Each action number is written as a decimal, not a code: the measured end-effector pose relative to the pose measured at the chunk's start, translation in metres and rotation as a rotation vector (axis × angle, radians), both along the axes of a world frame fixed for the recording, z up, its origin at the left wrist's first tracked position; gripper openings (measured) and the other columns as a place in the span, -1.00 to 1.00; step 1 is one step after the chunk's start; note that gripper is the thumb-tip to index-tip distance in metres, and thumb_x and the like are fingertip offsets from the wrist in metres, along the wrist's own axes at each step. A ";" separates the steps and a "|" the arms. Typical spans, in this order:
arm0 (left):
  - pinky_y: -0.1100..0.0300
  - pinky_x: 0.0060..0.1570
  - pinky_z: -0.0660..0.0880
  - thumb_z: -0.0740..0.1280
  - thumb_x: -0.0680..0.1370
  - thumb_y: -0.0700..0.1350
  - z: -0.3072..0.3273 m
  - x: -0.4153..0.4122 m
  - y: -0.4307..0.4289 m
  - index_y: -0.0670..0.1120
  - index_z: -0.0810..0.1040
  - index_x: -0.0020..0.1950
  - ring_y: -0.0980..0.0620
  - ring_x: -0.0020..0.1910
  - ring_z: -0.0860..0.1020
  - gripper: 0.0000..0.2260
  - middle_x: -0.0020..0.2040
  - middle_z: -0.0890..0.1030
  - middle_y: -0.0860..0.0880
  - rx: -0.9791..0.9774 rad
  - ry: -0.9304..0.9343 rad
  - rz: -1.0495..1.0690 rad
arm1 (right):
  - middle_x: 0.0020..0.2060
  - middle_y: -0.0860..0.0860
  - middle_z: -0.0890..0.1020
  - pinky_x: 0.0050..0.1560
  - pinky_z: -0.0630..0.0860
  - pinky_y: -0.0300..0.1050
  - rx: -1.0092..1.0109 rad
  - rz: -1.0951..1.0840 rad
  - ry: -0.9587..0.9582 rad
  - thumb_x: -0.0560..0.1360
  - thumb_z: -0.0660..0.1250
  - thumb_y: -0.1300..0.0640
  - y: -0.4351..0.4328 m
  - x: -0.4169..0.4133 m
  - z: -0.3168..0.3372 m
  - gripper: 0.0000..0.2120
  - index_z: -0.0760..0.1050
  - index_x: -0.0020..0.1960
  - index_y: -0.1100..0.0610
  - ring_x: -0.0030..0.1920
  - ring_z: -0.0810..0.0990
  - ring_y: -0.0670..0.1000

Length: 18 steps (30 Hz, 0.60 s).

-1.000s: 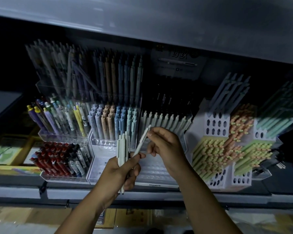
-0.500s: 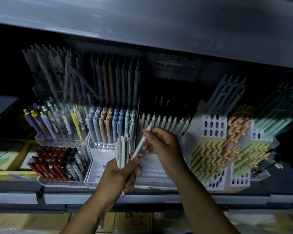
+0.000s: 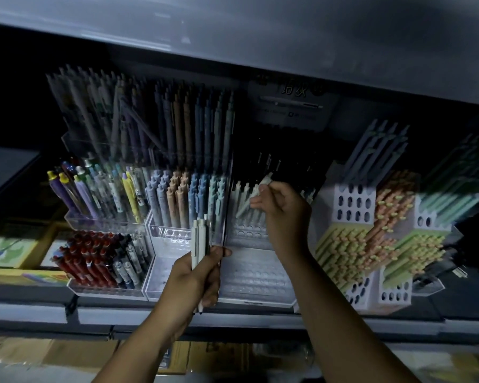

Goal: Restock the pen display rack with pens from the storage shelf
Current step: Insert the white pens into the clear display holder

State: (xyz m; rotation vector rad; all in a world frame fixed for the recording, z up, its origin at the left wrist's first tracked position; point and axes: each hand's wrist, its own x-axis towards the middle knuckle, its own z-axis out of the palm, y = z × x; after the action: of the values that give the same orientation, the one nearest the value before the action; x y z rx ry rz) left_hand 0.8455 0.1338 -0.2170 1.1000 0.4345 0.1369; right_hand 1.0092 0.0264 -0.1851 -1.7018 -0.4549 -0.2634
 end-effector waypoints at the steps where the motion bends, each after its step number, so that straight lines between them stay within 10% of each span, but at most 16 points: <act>1: 0.25 -0.52 0.21 0.28 0.68 -0.12 0.001 0.000 0.000 -0.27 0.60 0.14 0.03 -0.54 0.17 -0.77 -0.45 0.21 -0.01 -0.023 0.001 -0.002 | -0.32 -0.01 0.70 -0.08 0.65 0.17 -0.015 0.007 -0.003 0.62 0.35 0.21 0.003 0.002 -0.003 -0.86 0.61 -0.10 0.18 -0.24 0.72 -0.03; 18: 0.23 -0.50 0.26 0.38 0.52 -0.01 0.008 -0.007 0.003 -0.30 0.56 0.12 0.02 -0.56 0.25 -0.63 -0.39 0.32 -0.08 -0.048 -0.053 -0.018 | -0.40 0.09 0.56 -0.29 0.30 -0.21 -0.484 -0.100 -0.259 0.54 0.41 0.24 0.030 0.005 -0.032 -0.77 0.49 -0.27 0.24 -0.36 0.47 0.01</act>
State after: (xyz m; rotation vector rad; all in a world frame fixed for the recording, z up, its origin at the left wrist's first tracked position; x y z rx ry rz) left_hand 0.8382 0.1368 -0.2091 1.0502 0.3782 0.1384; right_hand 1.0142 0.0569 -0.2174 -2.1785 -0.6646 -0.4795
